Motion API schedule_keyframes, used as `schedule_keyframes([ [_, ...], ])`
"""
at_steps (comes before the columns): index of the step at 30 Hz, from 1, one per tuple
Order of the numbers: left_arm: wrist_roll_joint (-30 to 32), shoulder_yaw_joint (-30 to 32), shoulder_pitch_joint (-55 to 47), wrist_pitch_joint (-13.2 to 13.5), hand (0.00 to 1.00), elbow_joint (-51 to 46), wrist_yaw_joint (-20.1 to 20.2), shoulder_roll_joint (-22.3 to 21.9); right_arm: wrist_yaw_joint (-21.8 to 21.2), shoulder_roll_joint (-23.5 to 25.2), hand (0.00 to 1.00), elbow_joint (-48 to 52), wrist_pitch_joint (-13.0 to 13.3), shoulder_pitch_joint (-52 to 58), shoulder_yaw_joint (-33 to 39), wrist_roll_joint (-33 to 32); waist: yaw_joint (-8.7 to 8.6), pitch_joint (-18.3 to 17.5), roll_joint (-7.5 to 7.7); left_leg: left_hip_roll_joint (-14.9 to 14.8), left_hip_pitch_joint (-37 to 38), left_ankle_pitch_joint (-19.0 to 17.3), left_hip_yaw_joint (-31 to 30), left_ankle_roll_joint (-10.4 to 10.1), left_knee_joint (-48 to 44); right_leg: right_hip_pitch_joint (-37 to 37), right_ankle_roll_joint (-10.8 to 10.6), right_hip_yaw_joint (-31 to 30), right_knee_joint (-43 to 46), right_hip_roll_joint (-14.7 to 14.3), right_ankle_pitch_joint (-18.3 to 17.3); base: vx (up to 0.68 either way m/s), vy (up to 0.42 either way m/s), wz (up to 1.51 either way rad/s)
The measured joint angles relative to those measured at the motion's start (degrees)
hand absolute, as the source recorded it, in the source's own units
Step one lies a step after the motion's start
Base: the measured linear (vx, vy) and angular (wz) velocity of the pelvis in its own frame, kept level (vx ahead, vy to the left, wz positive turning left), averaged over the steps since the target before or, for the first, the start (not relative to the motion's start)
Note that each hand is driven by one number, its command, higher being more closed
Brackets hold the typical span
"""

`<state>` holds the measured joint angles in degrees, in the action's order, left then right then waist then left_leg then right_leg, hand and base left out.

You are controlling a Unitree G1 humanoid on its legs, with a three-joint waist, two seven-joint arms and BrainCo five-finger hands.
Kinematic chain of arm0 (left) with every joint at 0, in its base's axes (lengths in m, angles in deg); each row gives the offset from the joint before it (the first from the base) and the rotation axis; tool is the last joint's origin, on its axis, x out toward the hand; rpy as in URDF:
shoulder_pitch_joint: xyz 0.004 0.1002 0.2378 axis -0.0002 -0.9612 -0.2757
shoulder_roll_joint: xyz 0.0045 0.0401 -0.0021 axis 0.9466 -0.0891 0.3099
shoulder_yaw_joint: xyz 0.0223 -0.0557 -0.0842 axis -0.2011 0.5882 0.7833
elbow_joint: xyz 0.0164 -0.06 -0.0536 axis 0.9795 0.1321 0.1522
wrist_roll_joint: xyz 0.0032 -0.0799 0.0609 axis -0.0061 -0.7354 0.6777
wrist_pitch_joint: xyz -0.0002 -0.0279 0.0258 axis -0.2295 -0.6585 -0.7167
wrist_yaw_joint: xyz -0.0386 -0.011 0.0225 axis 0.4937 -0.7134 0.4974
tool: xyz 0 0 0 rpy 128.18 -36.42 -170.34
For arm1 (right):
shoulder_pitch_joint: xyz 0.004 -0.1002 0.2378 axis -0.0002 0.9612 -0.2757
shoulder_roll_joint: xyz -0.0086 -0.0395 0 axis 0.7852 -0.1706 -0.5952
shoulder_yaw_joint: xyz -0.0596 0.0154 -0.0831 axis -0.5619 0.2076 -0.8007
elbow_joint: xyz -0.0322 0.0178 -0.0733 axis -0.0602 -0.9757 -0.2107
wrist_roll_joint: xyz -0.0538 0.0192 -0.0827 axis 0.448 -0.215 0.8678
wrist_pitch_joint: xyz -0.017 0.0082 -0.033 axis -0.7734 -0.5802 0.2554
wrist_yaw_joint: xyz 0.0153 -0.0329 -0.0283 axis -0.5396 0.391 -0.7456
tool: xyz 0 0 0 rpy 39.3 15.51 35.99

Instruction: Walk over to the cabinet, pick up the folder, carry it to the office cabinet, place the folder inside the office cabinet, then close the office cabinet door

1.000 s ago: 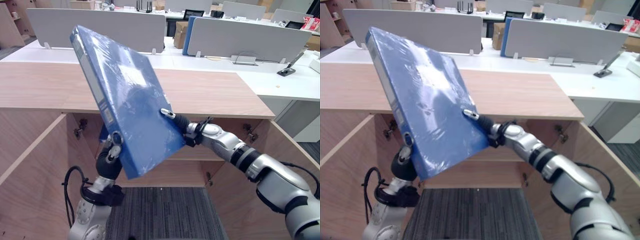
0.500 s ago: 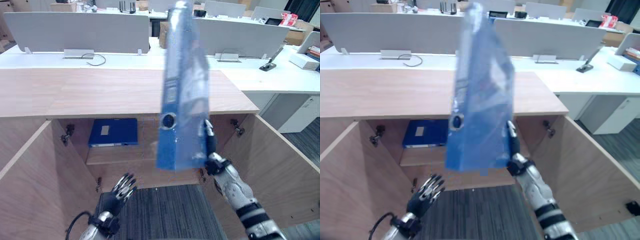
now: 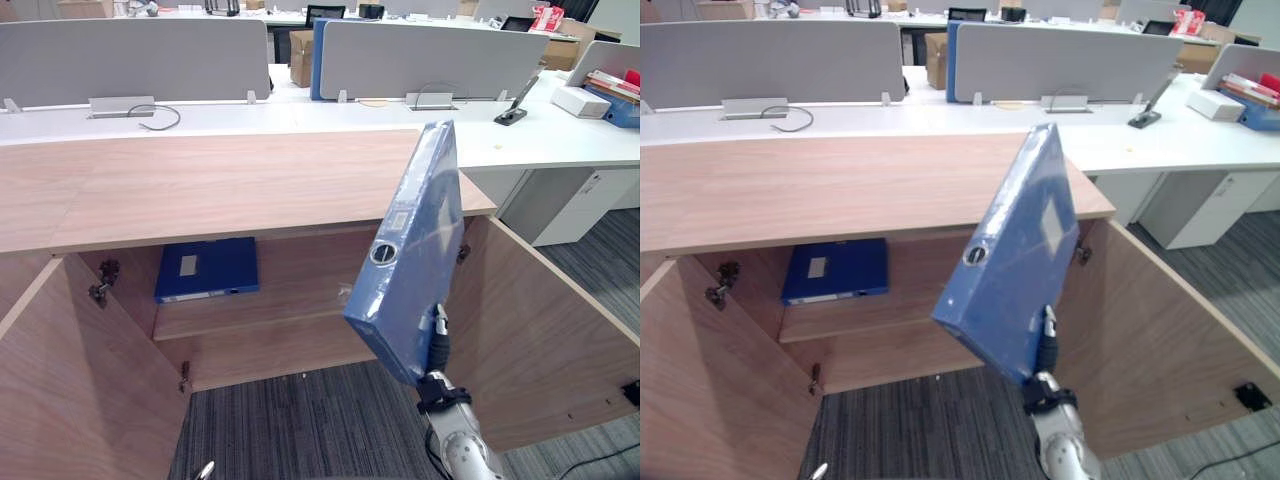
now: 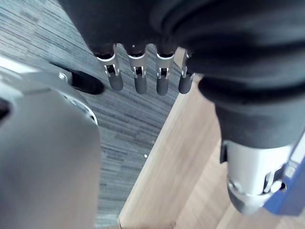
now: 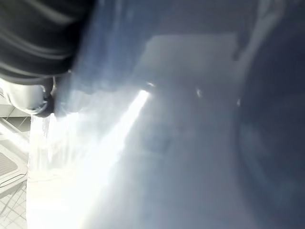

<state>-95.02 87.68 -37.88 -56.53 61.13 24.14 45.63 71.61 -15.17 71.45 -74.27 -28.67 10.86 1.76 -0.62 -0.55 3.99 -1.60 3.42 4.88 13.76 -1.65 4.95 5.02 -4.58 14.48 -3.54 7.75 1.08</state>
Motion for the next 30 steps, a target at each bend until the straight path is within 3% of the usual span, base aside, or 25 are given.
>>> schedule_keyframes([
  [5,6.55,2.26,-0.19,-0.67,0.0,3.59,-0.33,-1.58,-0.11,0.37,1.0,-5.05,-0.01,3.02,-0.14,2.6,-0.05,0.36,-1.64,-0.36,2.16,-1.15,2.8,-0.89,-0.42,0.35,0.07,-3.27,0.3,-0.15,0.39,-0.05,0.015,-0.35],
  [9,7.63,2.91,-0.16,-0.79,0.0,3.64,-0.33,-3.38,-0.13,1.62,1.0,-11.72,-0.94,7.48,-0.76,3.76,-0.05,0.49,-1.95,-0.68,3.6,-2.56,4.18,-1.9,-0.42,0.29,0.3,-5.45,0.28,-0.65,0.18,-0.05,-0.001,-0.35],
  [17,9.38,3.3,2.54,-0.65,0.0,3.56,-1.15,-4.36,-0.27,1.66,1.0,-22.17,-3.29,8.95,-2.52,6.91,-1.4,1.08,-3.0,-0.97,3.71,-3.15,4.09,-1.6,-0.96,0.27,0.21,-6.13,-0.17,-1.23,0.54,0.02,-0.019,-0.08],
  [24,9.46,0.9,3.11,-0.32,0.0,3.5,-1.41,-3.66,-1.19,0.45,1.0,-29.87,-4.95,3.95,-5.7,11.1,-0.71,1.54,-2.65,-1.03,3.04,-3.33,1.37,-0.86,-1.31,0.97,0.11,-4.91,-1.19,-1.44,0.49,0.03,-0.031,0.09],
  [30,9.11,-0.25,3.22,0.24,0.0,3.23,-2.45,-3.81,0.76,-0.11,1.0,-45.35,-4.95,-5.33,-4.45,13.14,0.32,1.69,-2.57,-0.53,2.25,-2.71,-1.67,-0.19,-0.94,1.55,-0.23,-1.87,-1.02,-1.0,-0.1,-0.02,-0.007,0.25],
])
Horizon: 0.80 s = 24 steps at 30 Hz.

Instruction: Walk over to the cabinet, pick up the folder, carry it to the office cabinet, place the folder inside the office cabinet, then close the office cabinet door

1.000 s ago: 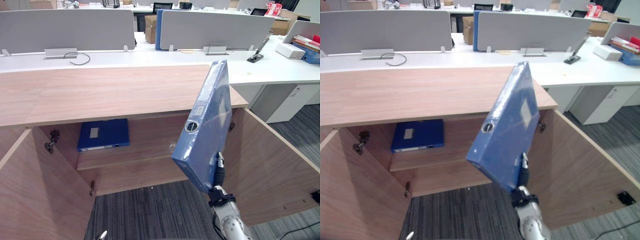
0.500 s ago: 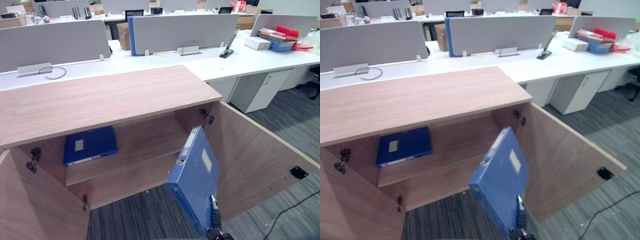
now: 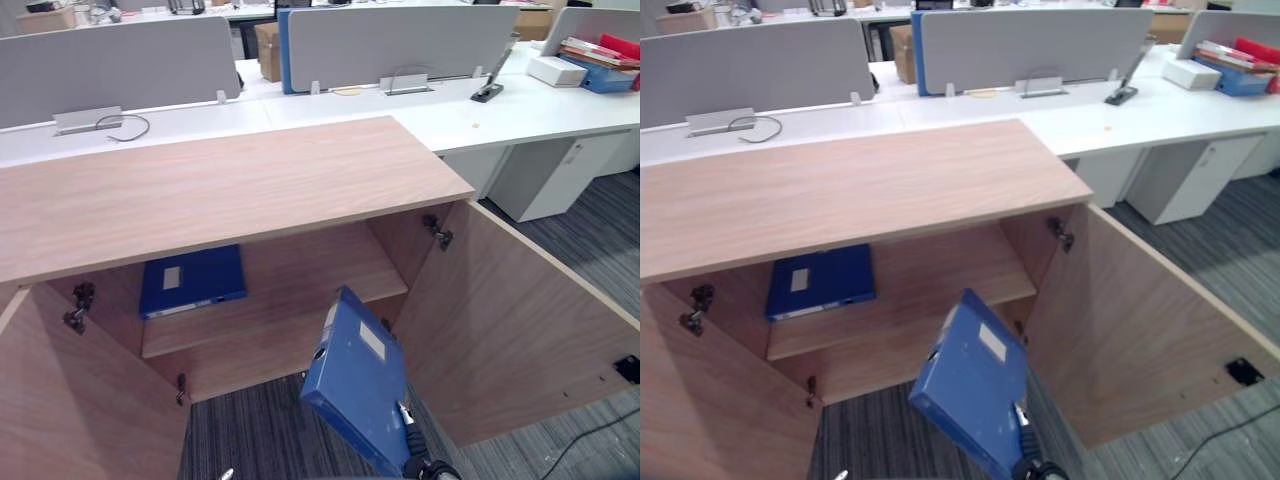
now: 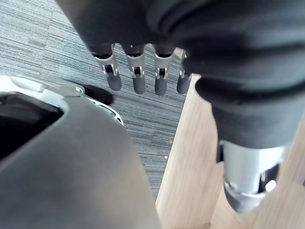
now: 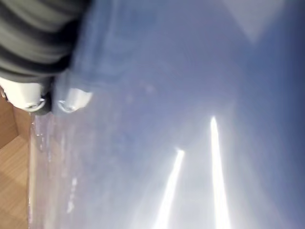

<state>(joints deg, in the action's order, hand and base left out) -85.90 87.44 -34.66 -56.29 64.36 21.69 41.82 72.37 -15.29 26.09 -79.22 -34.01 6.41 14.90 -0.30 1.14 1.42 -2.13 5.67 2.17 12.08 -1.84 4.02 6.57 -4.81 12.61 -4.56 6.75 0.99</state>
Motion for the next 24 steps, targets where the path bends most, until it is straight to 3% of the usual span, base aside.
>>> schedule_keyframes([
  [5,-0.42,-0.12,0.99,0.05,0.0,-0.12,-2.55,-0.29,5.93,1.11,1.0,-10.04,0.04,-6.08,4.32,1.8,1.72,1.07,0.01,0.45,-0.92,1.28,-3.54,0.22,0.82,0.52,-0.17,3.77,0.56,0.42,-0.71,-0.02,-0.01,0.38],
  [7,-1.75,0.17,1.11,0.22,0.0,-0.9,-3.65,-0.46,6.75,1.7,1.0,-10.21,0.06,-7.22,4.5,1.48,1.92,2.02,0.48,0.49,-3.36,-0.75,-4.95,0.17,-3.83,0.48,-0.12,4.85,1.92,0.86,-1.66,-0.02,0.0,0.41],
  [10,-4.46,0.75,0.79,0.35,0.0,-1.35,-5.3,-1.46,7.34,3.25,1.0,-10.21,0.15,-8.12,5.48,-2.89,3.27,3.93,-0.46,-2.26,-10.24,-9.54,-5.66,-0.39,-21.76,1.35,0.15,5.99,4.79,0.21,-3.84,-0.02,0.004,0.15],
  [12,-5.23,1.83,0.69,0.33,0.0,-1.6,-6.15,-1.87,7.89,4.43,1.0,-9.74,0.47,-8.43,6.54,-4.94,3.88,5.48,-0.41,-4.36,-13.92,-11.42,-5.85,-1.62,-31.6,2.66,0.61,5.75,4.99,-0.77,-5.17,-0.02,0.054,0.07],
  [14,-5.43,2.42,0.58,0.37,0.0,-1.99,-6.68,-2.47,8.08,4.28,1.0,-8.41,0.72,-8.57,6.53,-5.24,4.63,6.46,-0.51,-5.52,-18.01,-10.81,-5.73,-2.48,-41.01,3.34,0.93,4.78,5.16,-0.86,-5.42,-0.01,0.074,-0.16],
  [16,-5.69,2.72,-0.25,0.41,0.0,-2.36,-6.89,-3.01,8.24,3.88,1.0,-8.17,1.54,-8.74,6.5,-5.23,5.14,6.78,-1.02,-5.33,-19.51,-12.71,-6.58,-2.52,-37.7,2.89,0.3,2.75,5.47,-0.24,-5.83,0.02,0.143,-0.43],
  [18,-5.75,2.82,-0.61,0.36,0.0,-2.34,-6.89,-3.8,8.37,3.1,1.0,-7.8,1.83,-8.78,6.49,-5.1,5.29,7.12,-2.31,-5.4,-18.58,-11.24,-7.61,-1.92,-30.62,2.57,-0.19,1.17,5.63,-0.32,-6.13,0.05,0.219,-0.47],
  [19,-5.79,3.08,-0.68,0.36,0.0,-2.36,-6.92,-3.46,8.95,3.31,1.0,-7.72,1.87,-8.55,6.42,-4.93,6.2,7.38,-1.66,-3.86,-16.41,-11.05,-5.42,-1.25,-27.31,2.59,-0.45,0.07,5.54,1.12,-6.06,0.14,0.208,-0.45],
  [24,-5.4,2.67,1.26,0.7,0.0,-2.46,-7.37,-3.21,9.3,4.08,1.0,-7.34,1.83,-9.99,6.36,-3.47,6.16,7.54,-1.11,-0.63,-14.73,-10.22,-2.76,0.49,-25.94,2.99,-1.97,0.86,4.38,3.92,-4.72,0.18,0.092,-0.22],
])
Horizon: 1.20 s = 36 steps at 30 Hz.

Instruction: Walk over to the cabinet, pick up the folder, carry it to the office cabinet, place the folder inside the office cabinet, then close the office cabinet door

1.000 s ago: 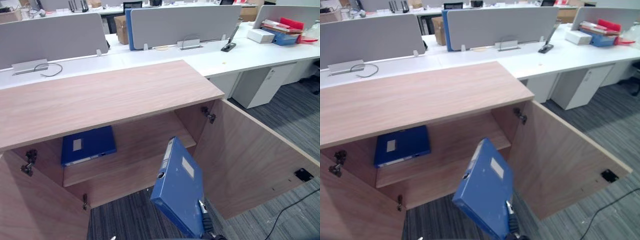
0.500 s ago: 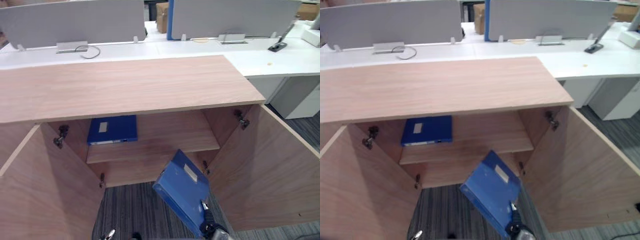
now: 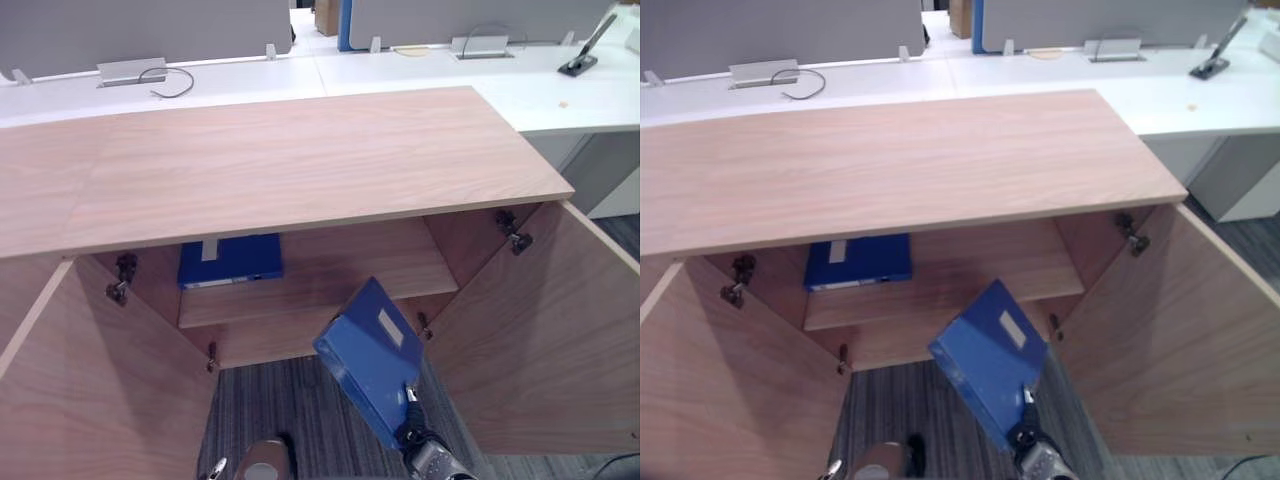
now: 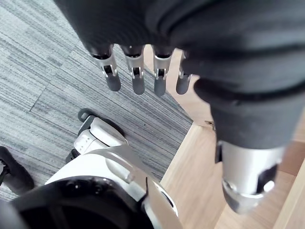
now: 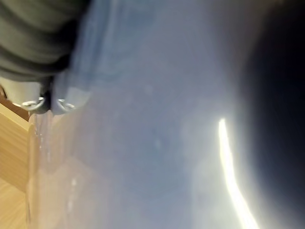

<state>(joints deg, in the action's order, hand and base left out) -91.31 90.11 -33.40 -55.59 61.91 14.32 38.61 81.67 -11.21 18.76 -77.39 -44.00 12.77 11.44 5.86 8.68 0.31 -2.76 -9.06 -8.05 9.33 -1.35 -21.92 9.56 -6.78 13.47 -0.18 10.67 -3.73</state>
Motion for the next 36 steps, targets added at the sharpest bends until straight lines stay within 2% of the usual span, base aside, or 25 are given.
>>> schedule_keyframes([
  [4,0.9,-0.25,0.09,0.14,0.0,0.22,-0.23,0.59,-0.06,0.27,1.0,-0.82,0.0,-0.68,-0.24,1.01,0.17,-1.53,0.23,0.83,1.31,0.26,-0.55,0.41,3.08,-0.61,-0.86,-0.81,-1.16,0.28,0.99,0.1,0.004,-0.22],
  [7,1.33,-0.33,-0.15,0.15,0.0,0.54,-0.45,0.52,-0.05,-0.71,1.0,-1.98,-0.05,-0.67,-0.4,1.05,0.5,-1.89,-0.12,1.57,5.24,0.71,0.46,1.05,6.7,-0.7,-1.0,-2.29,0.39,1.11,1.07,0.07,0.022,-0.47],
  [10,1.45,-0.35,-0.55,0.24,0.0,0.56,-0.47,-0.34,-0.06,-2.44,1.0,-1.75,-0.12,-0.15,-0.31,1.19,0.81,-2.73,-1.63,1.86,10.16,1.0,0.92,1.47,11.3,-5.17,-1.15,-4.15,10.77,1.87,0.8,0.05,0.166,-0.65],
  [11,1.47,-0.35,-0.62,0.32,0.0,0.59,-0.47,-0.36,-0.05,-2.84,1.0,-0.47,-0.14,0.03,-0.3,1.73,0.57,-2.61,-1.89,2.24,11.83,0.96,1.28,1.72,12.59,-9.21,-0.52,-4.26,19.72,3.36,-0.23,0.01,0.177,-0.46],
  [12,1.73,-0.39,-0.7,0.31,0.0,0.74,-0.45,0.09,0.0,-3.0,1.0,2.4,-0.23,0.64,-0.45,2.39,-0.16,-2.0,-1.35,3.5,13.62,0.43,2.07,2.72,13.13,-13.88,1.11,-3.62,30.3,5.87,-1.05,-0.02,0.177,-0.39],
  [13,1.96,-0.41,-0.85,0.3,0.0,1.0,-0.45,0.31,0.03,-3.1,1.0,4.3,-0.28,1.0,-0.69,2.87,-0.35,-1.57,-1.47,4.36,14.53,-0.2,2.66,2.82,13.25,-15.69,2.38,-2.74,34.83,7.76,-0.87,-0.04,0.158,-0.31],
  [14,2.76,-0.48,-1.47,0.23,0.0,1.7,-0.47,0.43,0.14,-3.66,1.0,8.7,-0.28,1.48,-2.32,3.0,-0.83,-1.23,-1.13,5.75,16.1,-0.98,3.58,3.49,13.4,-17.89,4.48,-0.64,41.42,11.22,0.12,-0.02,0.146,-0.29],
  [15,3.28,-0.6,-2.38,0.22,0.0,1.67,-0.48,0.45,0.11,-3.68,1.0,14.05,-0.26,1.58,-3.87,3.04,-1.6,-1.45,-1.07,6.5,16.33,-1.59,4.12,3.94,13.1,-19.45,4.77,1.6,44.3,13.8,-0.15,0.0,0.123,-0.25],
  [16,3.45,-0.6,-2.59,0.22,0.0,1.64,-0.5,0.52,0.04,-3.69,1.0,16.94,-0.19,1.56,-4.78,3.04,-1.8,-1.45,-1.19,6.55,16.02,-1.91,4.28,4.06,12.7,-19.98,4.56,2.84,44.6,14.4,-0.41,0.05,0.066,-0.16],
  [17,3.67,-0.44,-2.62,0.22,0.0,1.32,-0.57,0.64,-0.66,-3.5,1.0,21.94,0.14,1.36,-5.23,3.0,-1.91,-1.17,-1.58,6.09,15.48,-2.02,4.77,4.75,11.77,-20.42,3.75,6.22,43.6,14.26,-2.28,0.09,0.002,-0.11],
  [18,3.67,-0.36,-2.63,0.24,0.0,0.6,-0.64,0.56,-1.5,-3.61,1.0,24.37,0.59,0.19,-5.13,2.99,-1.68,-0.38,-1.34,4.91,14.77,-2.4,5.03,5.24,9.82,-20.42,2.97,9.38,41.23,12.84,-5.1,0.1,-0.03,-0.08],
  [19,3.67,-0.38,-2.65,0.25,0.0,0.52,-0.65,0.53,-1.69,-3.67,1.0,24.86,0.75,-0.4,-4.92,2.96,-1.59,0.04,-1.6,4.19,14.39,-2.58,4.99,5.32,8.96,-20.38,2.92,10.5,39.9,11.6,-6.06,0.11,-0.106,0.05],
  [20,3.76,-0.51,-2.7,0.25,0.0,0.51,-0.66,0.82,-1.41,-4.04,1.0,24.87,1.11,-0.86,-4.81,2.98,-1.29,0.42,-1.49,3.38,13.6,-2.81,4.09,4.97,6.78,-19.62,3.05,12.51,35.11,9.18,-5.95,0.08,-0.151,0.18],
  [21,3.87,-0.54,-2.97,0.29,0.0,0.12,-0.55,1.08,-1.39,-4.49,1.0,24.89,1.45,-0.75,-4.86,2.98,-1.12,0.88,-0.31,3.86,12.97,-4.26,2.94,3.66,3.6,-18.53,4.61,13.77,30.59,8.37,-2.76,0.06,-0.133,0.21],
  [22,3.94,-0.51,-3.01,0.25,0.0,0.14,-0.57,0.98,-1.39,-5.17,1.0,24.91,1.69,-0.74,-4.91,2.98,-1.05,0.88,-0.09,3.87,12.54,-5.74,2.5,3.4,1.56,-17.88,5.0,14.85,30.8,8.65,-4.6,0.02,-0.114,0.1],
  [23,3.94,-1.04,-2.96,0.25,0.0,0.02,-0.53,0.3,-1.35,-6.84,1.0,25.09,2.03,-1.35,-5.52,3.02,-0.55,1.0,-1.45,2.04,8.66,-9.18,1.89,2.73,-4.42,-18.05,4.6,14.98,31.39,7.95,-6.48,0.0,-0.076,0.04],
  [24,3.91,-1.43,-2.6,0.26,0.0,-0.1,-0.49,0.07,-1.35,-7.62,1.0,25.48,2.1,-1.72,-5.66,3.03,-0.6,1.38,-2.24,1.2,6.58,-10.41,1.31,2.46,-7.69,-18.73,4.65,15.29,32.21,7.65,-7.03,-0.02,-0.108,0.22],
  [25,3.55,-1.9,-1.53,0.31,0.0,-0.72,-0.49,-0.14,-1.14,-9.33,1.0,25.76,2.25,-3.14,-5.82,3.03,-1.13,3.18,-3.17,-0.38,1.49,-12.6,-0.98,1.63,-15.92,-20.72,5.29,16.41,36.0,7.74,-8.85,-0.03,-0.073,0.3],
  [27,2.99,-2.22,-0.75,0.36,0.0,-1.23,-0.49,-0.13,-0.77,-10.29,1.0,25.79,2.25,-4.27,-6.81,3.04,-1.3,5.14,-3.1,-1.22,-0.85,-14.02,-2.19,1.16,-20.09,-21.44,5.73,17.46,38.59,7.97,-10.23,-0.06,-0.043,0.38],
  [28,2.71,-2.86,0.1,0.33,0.0,-1.24,-0.48,0.33,-0.4,-10.85,1.0,26.37,2.25,-5.07,-7.31,3.23,-1.48,6.22,-3.07,-1.66,-4.51,-16.17,-3.87,0.91,-24.5,-23.42,5.79,18.72,42.35,8.99,-12.43,-0.09,-0.021,0.48],
  [31,1.95,-3.98,1.15,0.37,0.0,-3.0,-0.51,0.64,0.14,-11.0,1.0,27.03,2.24,-8.37,-7.49,3.26,-1.53,8.45,-3.07,-1.81,-10.37,-19.64,-4.63,1.32,-31.34,-28.19,5.94,19.31,49.98,11.8,-15.73,-0.1,-0.006,0.48],
  [36,-1.58,-6.68,2.79,0.81,0.0,-6.16,-0.96,1.24,2.64,-9.71,1.0,33.1,2.78,-17.33,-6.92,3.48,-0.13,12.92,-3.34,-1.5,-24.08,-24.03,-7.08,2.6,-44.61,-38.16,6.48,19.97,62.1,16.58,-19.88,-0.18,0.031,0.29],
])
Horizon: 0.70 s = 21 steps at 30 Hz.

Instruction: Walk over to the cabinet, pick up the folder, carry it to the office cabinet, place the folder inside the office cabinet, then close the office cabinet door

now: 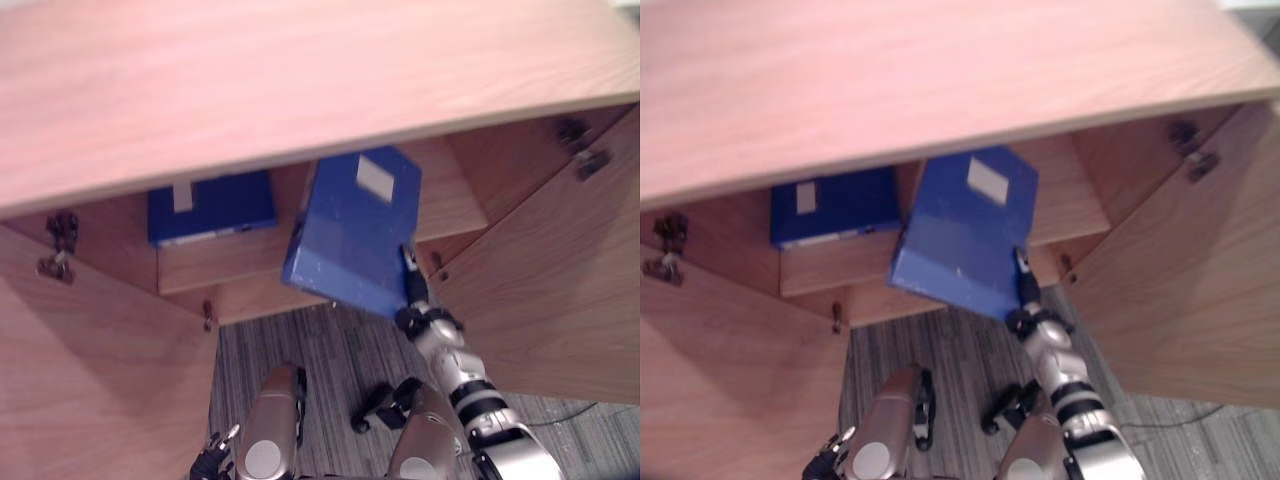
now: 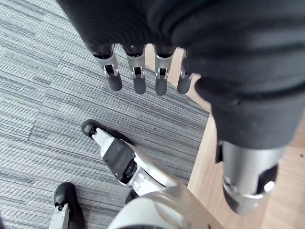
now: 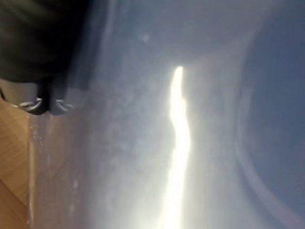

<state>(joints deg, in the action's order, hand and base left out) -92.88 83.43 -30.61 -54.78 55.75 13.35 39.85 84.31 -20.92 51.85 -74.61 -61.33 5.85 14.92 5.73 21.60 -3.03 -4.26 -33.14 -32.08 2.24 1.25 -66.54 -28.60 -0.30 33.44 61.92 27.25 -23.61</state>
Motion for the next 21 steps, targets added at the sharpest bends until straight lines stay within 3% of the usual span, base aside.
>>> schedule_keyframes([
  [8,-4.89,-2.54,2.0,1.07,0.0,-3.67,-2.49,0.07,9.82,1.14,1.0,0.13,2.92,-19.24,8.0,-4.02,2.52,3.3,-1.38,2.29,-14.42,-0.46,-1.76,0.78,-9.78,-11.62,1.21,-0.47,9.16,4.81,-1.02,-0.06,0.082,0.2],
  [14,-7.6,-3.42,2.36,1.63,0.0,-5.56,-4.94,-1.06,15.78,-6.42,1.0,-2.25,7.01,-32.36,14.23,-14.77,4.79,4.21,-2.6,4.82,-23.64,-0.14,-3.55,0.97,-13.95,-18.51,1.1,-0.53,13.6,7.25,-1.97,-0.02,0.048,0.27],
  [18,-8.31,-4.55,2.37,1.46,0.0,-5.46,-5.58,-0.82,18.12,-13.35,1.0,-10.91,8.7,-39.35,16.11,-25.3,5.05,4.38,-2.75,6.85,-27.92,1.32,-4.95,0.82,-14.09,-21.57,0.75,-0.94,14.3,8.09,-2.21,-0.02,0.01,0.32],
  [21,-8.26,-5.67,2.69,1.21,0.0,-5.52,-6.31,-0.69,19.69,-17.42,1.0,-17.34,8.85,-43.57,15.03,-29.71,5.69,4.87,-3.3,7.37,-29.56,1.93,-5.28,0.68,-14.1,-22.96,0.76,-1.24,14.68,8.28,-2.44,-0.02,-0.016,0.13],
])
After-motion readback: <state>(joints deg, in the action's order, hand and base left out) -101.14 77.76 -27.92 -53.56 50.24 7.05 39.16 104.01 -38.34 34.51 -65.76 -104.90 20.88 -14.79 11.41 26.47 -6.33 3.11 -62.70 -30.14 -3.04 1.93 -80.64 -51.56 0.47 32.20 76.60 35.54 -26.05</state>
